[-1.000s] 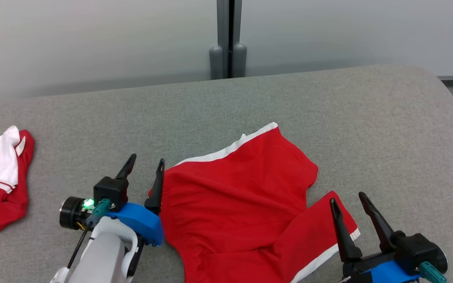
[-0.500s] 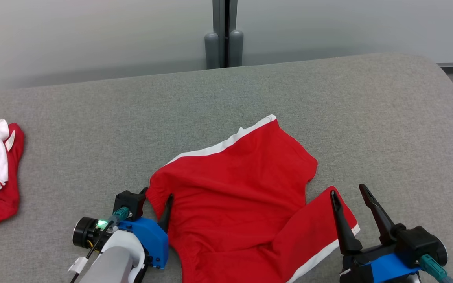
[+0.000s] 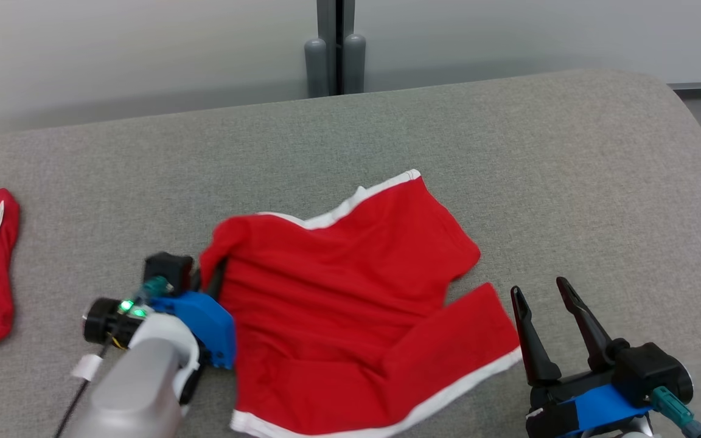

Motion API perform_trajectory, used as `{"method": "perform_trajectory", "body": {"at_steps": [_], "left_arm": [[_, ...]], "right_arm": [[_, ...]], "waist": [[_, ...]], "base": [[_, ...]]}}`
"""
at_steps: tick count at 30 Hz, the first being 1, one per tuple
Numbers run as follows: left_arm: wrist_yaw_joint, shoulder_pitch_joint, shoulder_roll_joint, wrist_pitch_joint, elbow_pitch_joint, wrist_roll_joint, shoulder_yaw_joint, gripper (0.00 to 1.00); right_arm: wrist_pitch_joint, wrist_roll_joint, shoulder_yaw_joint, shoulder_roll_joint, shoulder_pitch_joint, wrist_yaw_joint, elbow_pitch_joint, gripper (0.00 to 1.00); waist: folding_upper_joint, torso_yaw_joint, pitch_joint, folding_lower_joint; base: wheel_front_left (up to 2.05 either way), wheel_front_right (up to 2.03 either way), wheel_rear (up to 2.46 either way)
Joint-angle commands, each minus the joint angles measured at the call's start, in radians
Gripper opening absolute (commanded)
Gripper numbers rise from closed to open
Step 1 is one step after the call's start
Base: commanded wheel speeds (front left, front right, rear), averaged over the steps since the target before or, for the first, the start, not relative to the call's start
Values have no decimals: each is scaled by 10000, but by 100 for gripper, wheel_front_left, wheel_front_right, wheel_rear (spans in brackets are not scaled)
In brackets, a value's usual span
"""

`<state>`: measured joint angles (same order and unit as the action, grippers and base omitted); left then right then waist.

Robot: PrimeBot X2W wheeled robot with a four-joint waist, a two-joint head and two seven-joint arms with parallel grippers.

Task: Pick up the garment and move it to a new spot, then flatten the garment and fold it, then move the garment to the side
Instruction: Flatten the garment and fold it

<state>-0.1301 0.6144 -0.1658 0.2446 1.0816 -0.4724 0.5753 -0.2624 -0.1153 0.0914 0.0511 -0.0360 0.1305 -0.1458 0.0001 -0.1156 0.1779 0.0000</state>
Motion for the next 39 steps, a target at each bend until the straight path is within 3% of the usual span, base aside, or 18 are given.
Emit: {"method": "perform_trajectory", "body": {"at_steps": [1, 8, 9, 10, 11, 23, 39], "left_arm": [[1, 272, -123, 82, 48, -51, -106, 0], [179, 794, -642, 214, 280, -231, -672, 0], [189, 786, -684, 218, 233, -226, -718, 11], [204, 759, -752, 221, 94, -202, -790, 81], [232, 694, -806, 219, -104, -137, -870, 100], [779, -2097, -800, 216, -4388, 1007, -2705, 100], [537, -5584, 168, 208, -8022, 2655, -4726, 100]], "right_arm": [[-36, -43, -37, 4, -119, 5, -14, 100], [-36, 18, -206, 3, -216, 3, -48, 100], [-36, 16, -208, 3, -204, 5, -56, 100], [-36, 11, -222, 2, -195, 3, -63, 100], [-36, 4, -239, 2, -185, 5, -66, 100], [-36, -74, -370, -1, 185, 5, -230, 100], [-36, -134, -609, 1, 875, 5, -423, 100]], "waist": [[-1, -20, 7, 0], [-1, -224, 102, 0], [-1, -244, 108, 0], [-1, -255, 111, 0], [-1, -257, 107, 0], [-1, 314, -719, 0], [-1, 1162, -1837, 0]], "base": [[0, 0, 0], [0, 0, 0], [0, 0, 0], [0, 0, 0], [0, 0, 0], [0, 0, 0], [0, 0, 0]]}}
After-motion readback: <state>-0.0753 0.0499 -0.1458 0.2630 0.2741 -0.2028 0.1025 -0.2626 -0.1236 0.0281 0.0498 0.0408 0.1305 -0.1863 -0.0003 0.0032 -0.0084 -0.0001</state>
